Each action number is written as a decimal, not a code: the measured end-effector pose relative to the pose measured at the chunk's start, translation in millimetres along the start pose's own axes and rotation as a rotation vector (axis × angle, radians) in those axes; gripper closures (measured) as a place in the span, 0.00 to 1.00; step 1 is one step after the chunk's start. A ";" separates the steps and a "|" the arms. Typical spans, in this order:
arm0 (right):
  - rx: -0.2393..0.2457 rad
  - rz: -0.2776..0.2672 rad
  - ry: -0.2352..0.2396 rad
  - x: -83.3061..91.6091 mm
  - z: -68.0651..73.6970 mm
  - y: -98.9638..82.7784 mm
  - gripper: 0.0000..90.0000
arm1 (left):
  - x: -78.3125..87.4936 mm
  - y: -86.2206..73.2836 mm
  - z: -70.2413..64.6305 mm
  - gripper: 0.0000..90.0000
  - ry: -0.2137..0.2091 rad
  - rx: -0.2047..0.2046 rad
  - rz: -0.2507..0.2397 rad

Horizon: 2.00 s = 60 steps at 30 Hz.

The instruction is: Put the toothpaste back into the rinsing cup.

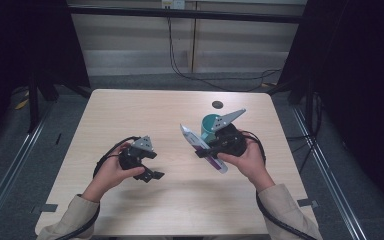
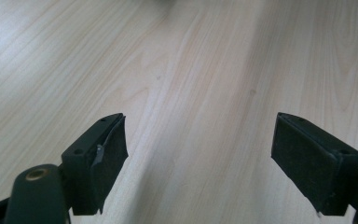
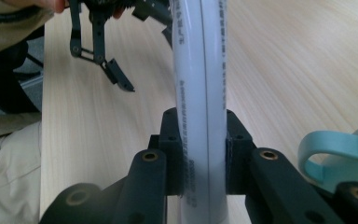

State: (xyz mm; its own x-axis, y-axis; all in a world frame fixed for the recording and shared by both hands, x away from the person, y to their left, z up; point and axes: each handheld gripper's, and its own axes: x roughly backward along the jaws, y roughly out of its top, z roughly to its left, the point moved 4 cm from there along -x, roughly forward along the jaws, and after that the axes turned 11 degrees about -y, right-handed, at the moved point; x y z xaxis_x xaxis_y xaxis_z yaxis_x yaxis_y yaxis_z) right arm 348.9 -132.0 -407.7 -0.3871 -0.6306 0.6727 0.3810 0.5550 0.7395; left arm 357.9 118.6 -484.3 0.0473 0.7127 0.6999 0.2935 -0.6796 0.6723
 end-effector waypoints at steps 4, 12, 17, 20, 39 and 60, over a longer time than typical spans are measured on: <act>-0.027 -0.020 -0.001 0.8 -1.8 2.4 0.82 | -1.4 -7.3 0.6 0.20 0.009 0.007 0.004; -0.052 -0.056 -0.010 1.8 -3.9 8.2 0.82 | -3.5 -19.6 1.8 0.19 0.031 -0.013 -0.010; -0.065 -0.067 -0.025 5.6 -8.9 13.2 0.82 | -8.0 -29.6 3.0 0.19 0.044 -0.011 0.006; -0.074 -0.080 -0.024 7.7 -10.9 15.6 0.82 | -9.1 -31.7 3.0 0.19 0.054 -0.019 0.010; -0.121 -0.168 -0.065 14.7 -27.1 34.4 0.82 | -18.1 -42.4 3.0 0.20 0.079 -0.058 0.035; -0.168 -0.244 -0.118 14.0 -42.3 53.0 0.82 | -23.0 -50.3 5.2 0.16 0.053 -0.065 -0.040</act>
State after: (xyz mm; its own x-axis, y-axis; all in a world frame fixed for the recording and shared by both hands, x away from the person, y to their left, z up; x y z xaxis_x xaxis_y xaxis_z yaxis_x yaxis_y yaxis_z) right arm 399.2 -134.3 -360.2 -0.5754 -0.6612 0.4813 0.3943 0.2913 0.8716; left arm 347.0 137.3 -535.4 -0.0142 0.7305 0.6828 0.2318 -0.6619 0.7129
